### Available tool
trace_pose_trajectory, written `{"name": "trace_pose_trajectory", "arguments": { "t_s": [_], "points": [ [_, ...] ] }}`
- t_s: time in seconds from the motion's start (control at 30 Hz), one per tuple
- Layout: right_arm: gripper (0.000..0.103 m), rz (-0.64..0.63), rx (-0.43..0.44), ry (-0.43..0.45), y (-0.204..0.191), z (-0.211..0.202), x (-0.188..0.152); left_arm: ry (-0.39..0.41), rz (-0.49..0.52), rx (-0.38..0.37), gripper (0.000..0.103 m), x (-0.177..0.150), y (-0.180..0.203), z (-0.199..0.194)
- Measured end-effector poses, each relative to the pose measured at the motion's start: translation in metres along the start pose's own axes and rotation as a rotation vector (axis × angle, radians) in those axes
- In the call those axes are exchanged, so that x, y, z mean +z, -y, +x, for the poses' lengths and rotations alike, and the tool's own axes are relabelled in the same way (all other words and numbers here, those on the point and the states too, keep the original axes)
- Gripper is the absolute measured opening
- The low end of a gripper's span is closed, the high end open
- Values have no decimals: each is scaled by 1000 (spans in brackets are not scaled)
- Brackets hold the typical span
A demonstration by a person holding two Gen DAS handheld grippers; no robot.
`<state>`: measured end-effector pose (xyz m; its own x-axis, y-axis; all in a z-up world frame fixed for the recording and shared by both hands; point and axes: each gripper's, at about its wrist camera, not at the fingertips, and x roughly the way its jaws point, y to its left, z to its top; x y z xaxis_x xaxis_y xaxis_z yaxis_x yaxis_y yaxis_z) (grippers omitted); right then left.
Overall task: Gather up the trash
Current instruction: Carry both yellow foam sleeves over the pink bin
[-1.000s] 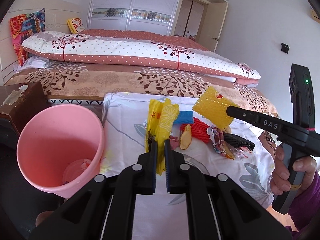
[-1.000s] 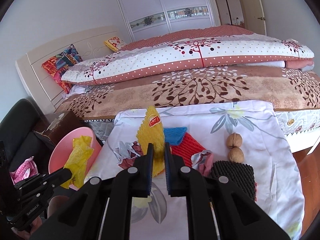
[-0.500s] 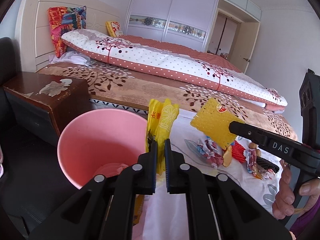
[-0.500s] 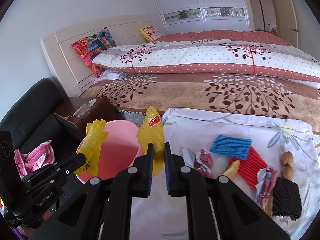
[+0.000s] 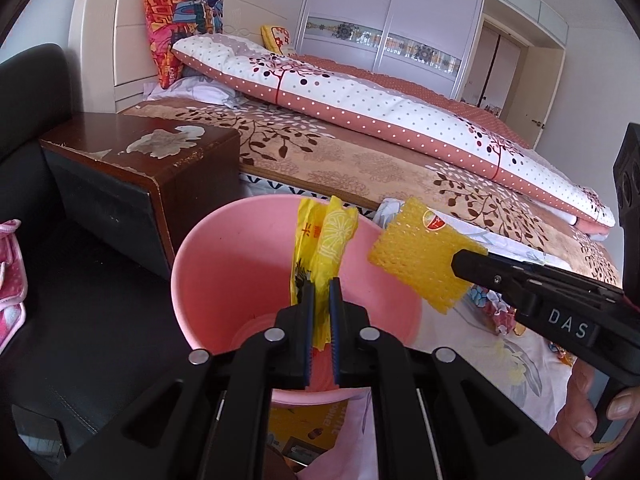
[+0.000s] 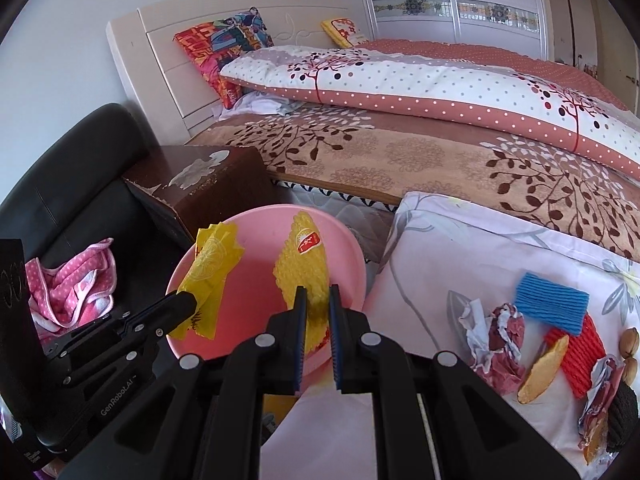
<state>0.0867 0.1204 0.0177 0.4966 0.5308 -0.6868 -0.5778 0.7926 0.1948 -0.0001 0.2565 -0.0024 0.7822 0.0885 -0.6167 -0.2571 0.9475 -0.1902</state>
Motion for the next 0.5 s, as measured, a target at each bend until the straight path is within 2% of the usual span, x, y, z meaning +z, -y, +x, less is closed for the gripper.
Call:
{"name": "trace_pose_trajectory", "arguments": {
  "t_s": [0.37, 0.43, 0.5],
  "points": [
    [10, -25, 5, -39, -13, 26, -1, -11, -22, 19, 7, -3, -12, 7],
    [10, -25, 5, -43, -13, 28, -1, -23, -33, 18, 13, -4, -15, 9],
    [10, -26, 7, -43, -14, 30, -2, -27, -46, 22, 39, -4, -17, 9]
  ]
}}
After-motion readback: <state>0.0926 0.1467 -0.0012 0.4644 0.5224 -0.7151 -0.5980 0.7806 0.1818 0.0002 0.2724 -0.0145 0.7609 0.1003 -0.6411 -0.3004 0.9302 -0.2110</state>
